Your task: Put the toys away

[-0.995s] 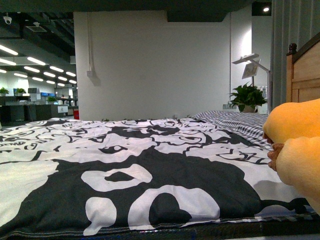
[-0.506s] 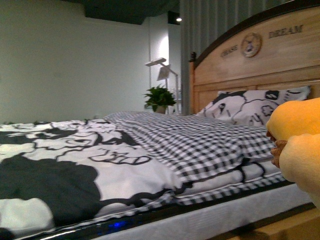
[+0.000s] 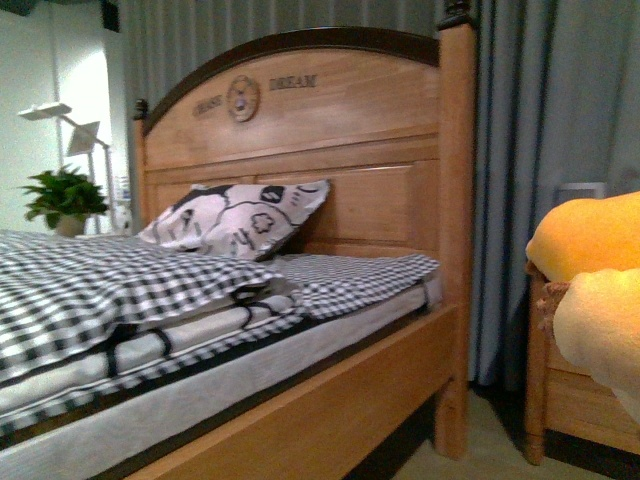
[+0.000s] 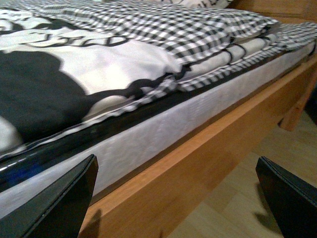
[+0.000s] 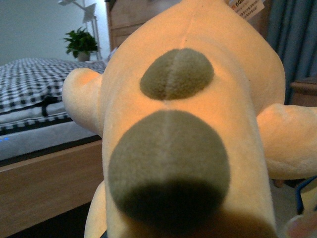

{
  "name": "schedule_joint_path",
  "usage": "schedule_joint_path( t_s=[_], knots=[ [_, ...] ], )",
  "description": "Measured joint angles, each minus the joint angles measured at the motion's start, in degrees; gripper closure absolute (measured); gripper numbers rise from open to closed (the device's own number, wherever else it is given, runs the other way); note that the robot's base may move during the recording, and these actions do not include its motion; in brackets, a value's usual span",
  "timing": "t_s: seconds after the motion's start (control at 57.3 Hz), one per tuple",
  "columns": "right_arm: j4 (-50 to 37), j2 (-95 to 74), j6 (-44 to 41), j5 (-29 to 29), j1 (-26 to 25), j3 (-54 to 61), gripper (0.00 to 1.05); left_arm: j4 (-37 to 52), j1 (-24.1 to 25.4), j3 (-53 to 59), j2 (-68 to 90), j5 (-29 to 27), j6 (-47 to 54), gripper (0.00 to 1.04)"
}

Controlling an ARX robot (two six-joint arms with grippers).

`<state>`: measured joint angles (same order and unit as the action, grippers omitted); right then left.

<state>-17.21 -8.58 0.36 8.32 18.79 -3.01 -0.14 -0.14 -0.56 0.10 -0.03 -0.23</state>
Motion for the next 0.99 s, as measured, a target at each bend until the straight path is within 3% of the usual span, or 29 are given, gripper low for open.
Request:
schedule_joint_path(
  t_s=[0.995],
  knots=[
    [-0.1,0.1,0.0,-0.3,0.0,-0.1,0.85,0.0,0.0,0.0,0.0,0.0,0.0,0.06]
  ],
)
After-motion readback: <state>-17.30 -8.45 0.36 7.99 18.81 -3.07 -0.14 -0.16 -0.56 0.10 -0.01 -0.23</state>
